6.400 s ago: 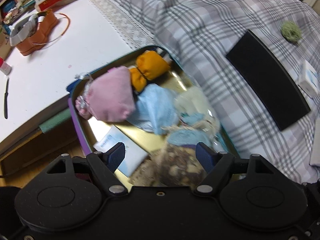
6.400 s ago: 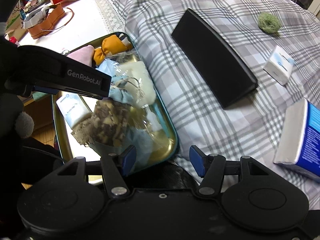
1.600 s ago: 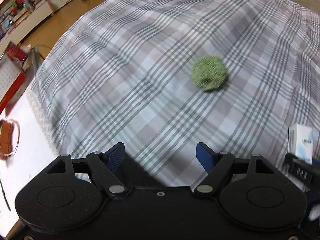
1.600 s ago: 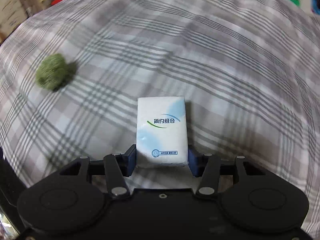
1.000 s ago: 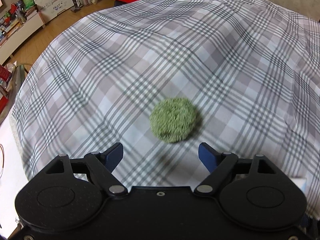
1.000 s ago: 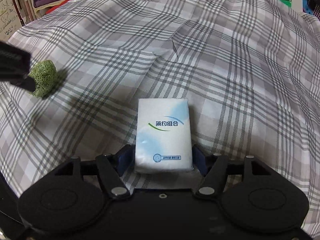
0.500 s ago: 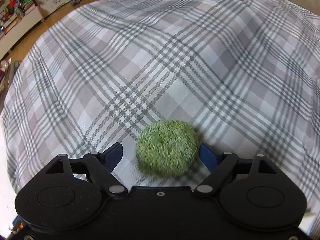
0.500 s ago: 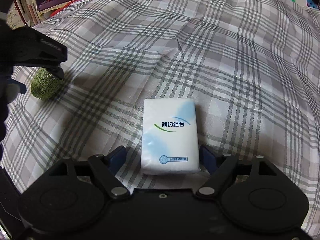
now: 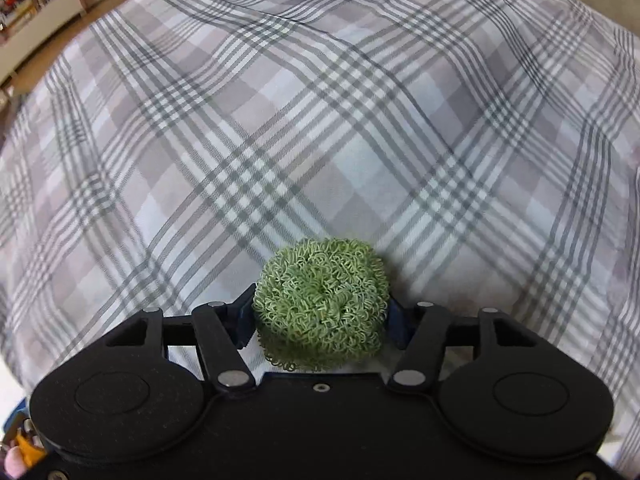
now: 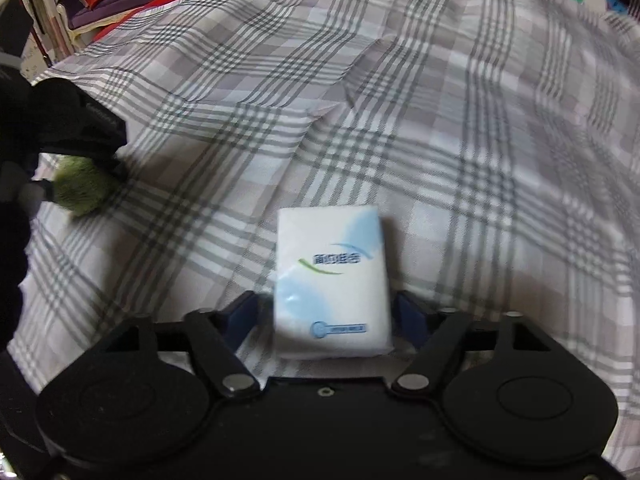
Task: Organize soft objects
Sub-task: 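Grasp the green knitted scrubber ball with the left tool, then lift and carry the scrubber and tissue pack toward the gold tray with both tools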
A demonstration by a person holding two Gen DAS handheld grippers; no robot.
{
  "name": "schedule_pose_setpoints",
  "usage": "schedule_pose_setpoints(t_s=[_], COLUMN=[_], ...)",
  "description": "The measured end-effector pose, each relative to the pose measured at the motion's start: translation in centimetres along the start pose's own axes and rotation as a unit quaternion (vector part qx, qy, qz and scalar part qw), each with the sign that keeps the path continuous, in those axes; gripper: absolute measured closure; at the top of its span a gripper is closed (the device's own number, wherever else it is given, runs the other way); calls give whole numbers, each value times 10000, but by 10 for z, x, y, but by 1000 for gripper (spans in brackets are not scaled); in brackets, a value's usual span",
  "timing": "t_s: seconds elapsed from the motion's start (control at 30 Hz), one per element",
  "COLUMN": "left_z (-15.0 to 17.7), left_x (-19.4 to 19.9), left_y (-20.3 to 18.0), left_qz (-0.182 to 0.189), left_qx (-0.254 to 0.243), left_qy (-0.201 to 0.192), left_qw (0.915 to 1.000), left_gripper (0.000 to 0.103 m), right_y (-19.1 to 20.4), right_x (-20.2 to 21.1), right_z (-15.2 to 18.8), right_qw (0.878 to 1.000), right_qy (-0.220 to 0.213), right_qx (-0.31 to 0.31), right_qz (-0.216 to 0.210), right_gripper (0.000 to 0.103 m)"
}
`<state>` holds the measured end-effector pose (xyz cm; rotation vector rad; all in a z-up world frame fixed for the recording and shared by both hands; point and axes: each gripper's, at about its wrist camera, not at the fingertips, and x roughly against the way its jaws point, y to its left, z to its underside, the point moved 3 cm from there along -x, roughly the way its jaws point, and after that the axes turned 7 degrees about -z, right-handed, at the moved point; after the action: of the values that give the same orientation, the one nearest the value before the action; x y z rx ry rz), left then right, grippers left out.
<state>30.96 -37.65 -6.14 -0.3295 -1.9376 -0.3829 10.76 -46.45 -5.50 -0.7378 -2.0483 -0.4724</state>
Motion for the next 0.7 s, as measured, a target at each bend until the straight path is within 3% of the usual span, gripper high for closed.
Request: schedule_pose_setpoints(t_s=[0.03,0.43,0.7], left_z=[5,62,90], left_x=[3,34,54], left_y=[-2,-16,-13], left_qz=[-50,-36,-4], left_qx=[-59,-538,-689], left_qy=[-14,59,-108], left_qw=[10000,9985,9976], left_gripper=[46,46,46], right_y=[0,-2,0], right_x=[1,3,3], right_z=[0,1,1], right_qw=[10000,10000,9999], right_qy=[-34,-39,-61], right_qx=[51,57,111], right_qz=[25,-36,-4], right_gripper=[52,52,52])
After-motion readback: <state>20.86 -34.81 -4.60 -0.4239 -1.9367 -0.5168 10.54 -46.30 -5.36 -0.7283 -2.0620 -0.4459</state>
